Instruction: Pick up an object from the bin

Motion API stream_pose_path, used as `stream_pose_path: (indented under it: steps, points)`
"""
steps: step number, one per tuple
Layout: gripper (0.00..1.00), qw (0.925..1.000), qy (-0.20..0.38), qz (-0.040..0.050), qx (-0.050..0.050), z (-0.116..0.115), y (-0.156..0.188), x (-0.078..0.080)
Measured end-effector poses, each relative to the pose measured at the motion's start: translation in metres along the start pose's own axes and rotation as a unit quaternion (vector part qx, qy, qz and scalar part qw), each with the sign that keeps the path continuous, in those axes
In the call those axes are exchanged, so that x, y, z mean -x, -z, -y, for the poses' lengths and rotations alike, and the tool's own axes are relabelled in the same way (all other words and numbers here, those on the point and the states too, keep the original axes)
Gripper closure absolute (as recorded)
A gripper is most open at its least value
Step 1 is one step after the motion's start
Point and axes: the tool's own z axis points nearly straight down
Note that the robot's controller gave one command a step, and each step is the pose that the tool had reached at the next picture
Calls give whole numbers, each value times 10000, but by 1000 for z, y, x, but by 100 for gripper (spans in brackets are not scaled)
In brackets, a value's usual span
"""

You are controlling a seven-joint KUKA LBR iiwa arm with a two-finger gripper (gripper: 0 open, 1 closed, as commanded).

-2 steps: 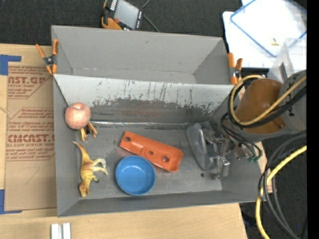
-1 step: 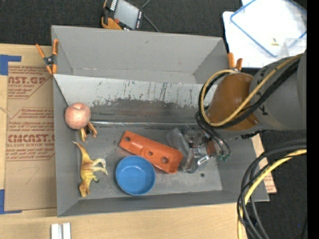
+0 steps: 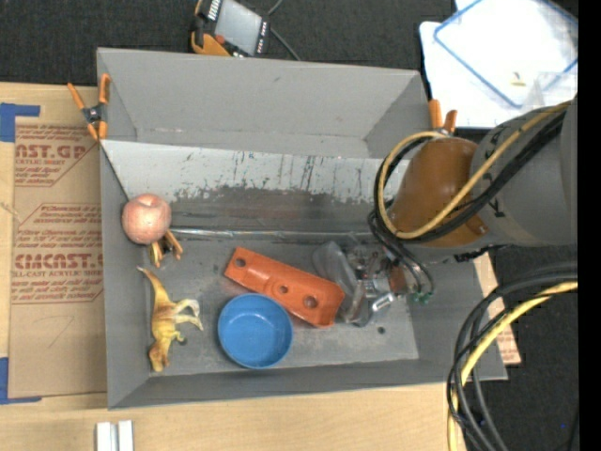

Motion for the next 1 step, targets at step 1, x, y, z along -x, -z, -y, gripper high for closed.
stream_pose_path:
  steps: [1]
  points:
    - [100,10000,-12,-19,-42,-4,-2,3]
